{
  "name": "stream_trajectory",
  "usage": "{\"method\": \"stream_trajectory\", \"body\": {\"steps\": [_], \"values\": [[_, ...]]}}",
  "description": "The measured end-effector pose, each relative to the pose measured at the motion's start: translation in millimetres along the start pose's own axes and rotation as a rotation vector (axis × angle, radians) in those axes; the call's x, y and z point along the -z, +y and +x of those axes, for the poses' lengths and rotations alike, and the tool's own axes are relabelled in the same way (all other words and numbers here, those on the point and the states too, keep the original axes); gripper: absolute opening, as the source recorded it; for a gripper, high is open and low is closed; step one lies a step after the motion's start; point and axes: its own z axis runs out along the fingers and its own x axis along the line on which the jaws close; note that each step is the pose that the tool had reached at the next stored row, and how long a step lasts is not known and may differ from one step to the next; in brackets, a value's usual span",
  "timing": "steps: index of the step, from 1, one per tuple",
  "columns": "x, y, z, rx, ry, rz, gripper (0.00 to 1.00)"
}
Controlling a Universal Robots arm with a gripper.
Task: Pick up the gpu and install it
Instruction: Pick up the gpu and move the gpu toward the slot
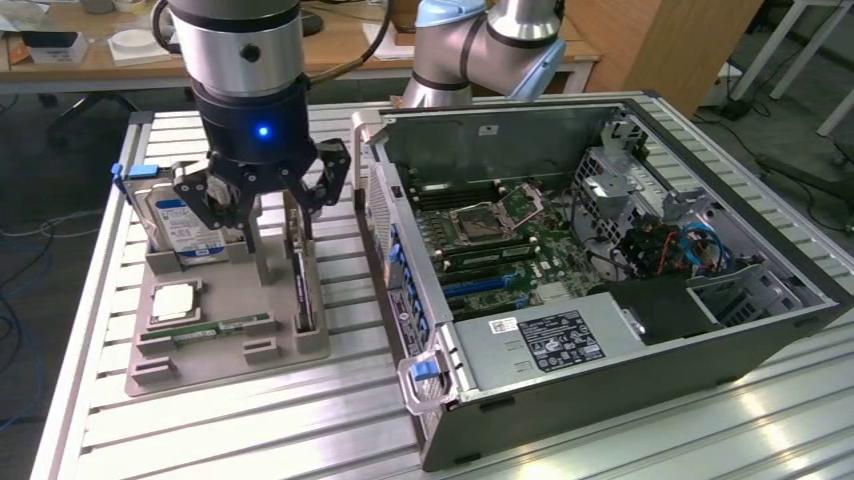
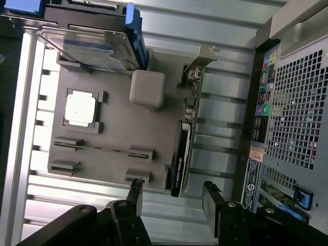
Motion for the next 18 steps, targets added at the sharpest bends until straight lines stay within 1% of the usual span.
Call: {"method": "stream_trajectory", "body": {"steps": [2, 18], "values": [[-4.0, -3.6, 0.4, 0.009, 0.0004, -0.0001, 0.59], [-11.8, -9.4, 1.0, 0.025, 0.0010, -0.0001, 0.59]]}}
